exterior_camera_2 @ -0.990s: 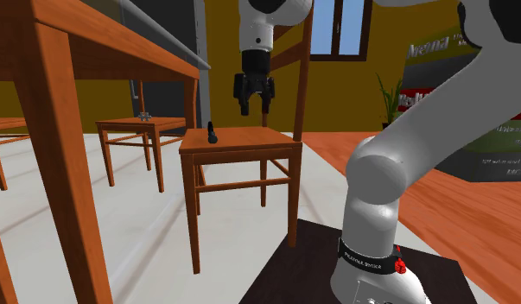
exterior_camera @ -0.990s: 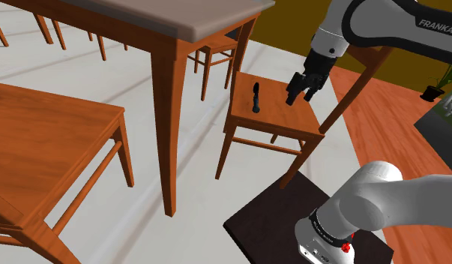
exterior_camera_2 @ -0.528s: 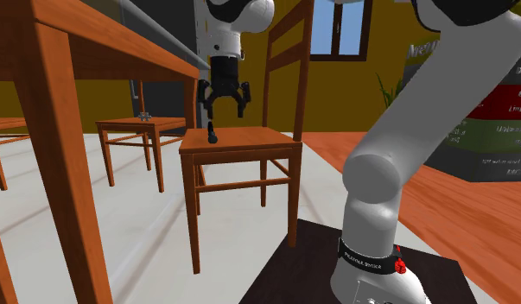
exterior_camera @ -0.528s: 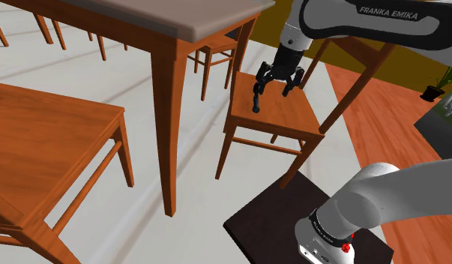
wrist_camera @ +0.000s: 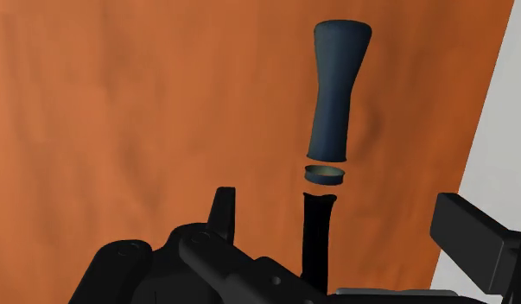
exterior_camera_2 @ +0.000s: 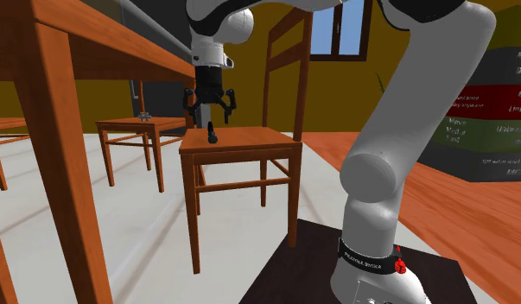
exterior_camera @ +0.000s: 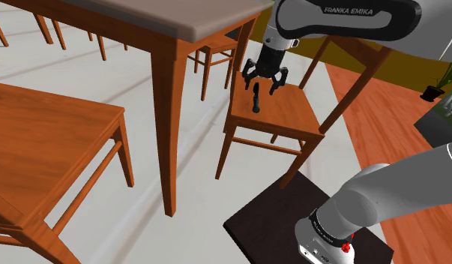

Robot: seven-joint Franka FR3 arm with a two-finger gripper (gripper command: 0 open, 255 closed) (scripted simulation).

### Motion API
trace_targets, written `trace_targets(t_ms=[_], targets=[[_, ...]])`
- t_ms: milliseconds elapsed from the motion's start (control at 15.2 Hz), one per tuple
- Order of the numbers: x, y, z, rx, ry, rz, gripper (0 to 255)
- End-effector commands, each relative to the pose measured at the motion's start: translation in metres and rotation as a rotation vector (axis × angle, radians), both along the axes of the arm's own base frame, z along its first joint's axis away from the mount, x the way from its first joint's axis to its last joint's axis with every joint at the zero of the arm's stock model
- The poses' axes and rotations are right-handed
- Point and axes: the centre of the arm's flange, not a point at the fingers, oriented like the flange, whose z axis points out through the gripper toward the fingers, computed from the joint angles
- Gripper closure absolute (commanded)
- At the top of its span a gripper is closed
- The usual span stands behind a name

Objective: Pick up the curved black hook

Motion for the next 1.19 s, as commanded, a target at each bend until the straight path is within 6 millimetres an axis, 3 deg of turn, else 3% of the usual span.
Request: trace_targets(t_ms=[0,132,264,330,924,1122], targets=[[0.001,0.0,-0.011,0.0,0.0,-0.003,0],[0.001,0.0,-0.025,0.0,0.0,-0.003,0],[0.001,0.0,-0.025,0.0,0.0,-0.003,0],[0.001,0.001,-0.025,0.0,0.0,-0.003,255],[0.001,0.0,-0.025,0.0,0.0,-0.003,255],[0.001,0.0,-0.009,0.0,0.0,-0.003,255]])
